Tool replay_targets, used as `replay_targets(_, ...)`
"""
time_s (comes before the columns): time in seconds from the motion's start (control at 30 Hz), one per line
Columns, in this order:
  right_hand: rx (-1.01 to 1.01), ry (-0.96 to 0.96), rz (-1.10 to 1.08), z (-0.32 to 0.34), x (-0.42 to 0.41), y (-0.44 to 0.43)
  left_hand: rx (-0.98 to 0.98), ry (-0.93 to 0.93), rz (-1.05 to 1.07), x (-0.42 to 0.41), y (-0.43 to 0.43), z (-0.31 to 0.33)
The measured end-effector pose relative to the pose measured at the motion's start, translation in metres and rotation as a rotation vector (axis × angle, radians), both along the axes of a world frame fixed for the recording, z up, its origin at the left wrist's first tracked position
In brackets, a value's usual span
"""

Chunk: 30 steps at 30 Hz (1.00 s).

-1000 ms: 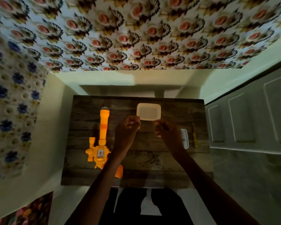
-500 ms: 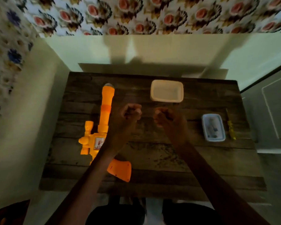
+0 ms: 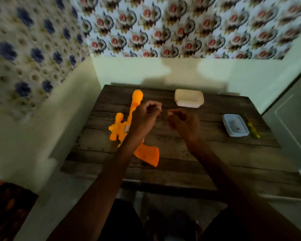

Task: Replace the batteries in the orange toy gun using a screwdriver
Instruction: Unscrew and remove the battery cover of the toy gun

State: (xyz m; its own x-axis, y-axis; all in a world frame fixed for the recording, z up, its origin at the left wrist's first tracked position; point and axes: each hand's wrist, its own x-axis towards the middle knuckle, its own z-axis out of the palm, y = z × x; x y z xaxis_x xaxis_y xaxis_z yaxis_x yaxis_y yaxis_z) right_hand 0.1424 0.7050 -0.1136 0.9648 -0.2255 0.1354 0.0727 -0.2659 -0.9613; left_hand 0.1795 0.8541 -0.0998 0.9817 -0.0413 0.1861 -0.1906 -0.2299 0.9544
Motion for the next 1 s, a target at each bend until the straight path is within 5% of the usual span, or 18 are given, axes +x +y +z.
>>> replay_targets(0.27, 0.07, 0.09, -0.049, 0.041, -0.095, 0.0, -0.043, 0.088, 0.133, -0.11, 0.02, 0.017)
replay_targets(0.53, -0.598, 0.155, 0.208, 0.005, -0.092, 0.014, 0.003, 0.241, 0.328, -0.131, 0.039, -0.026)
replay_targets(0.7, -0.997, 0.13, 0.427, -0.025, -0.055, 0.034, -0.179, 0.368, 0.449, -0.128, 0.046, -0.048)
replay_targets(0.87, -0.888, 0.048, 0.414, -0.035, -0.03, 0.032, -0.31, 0.425, 0.395, -0.121, 0.039, -0.062)
replay_targets(1.0, -0.719, -0.096, 0.425, -0.03, -0.031, 0.019, -0.666, 0.475, 0.233, -0.115, 0.028, -0.062)
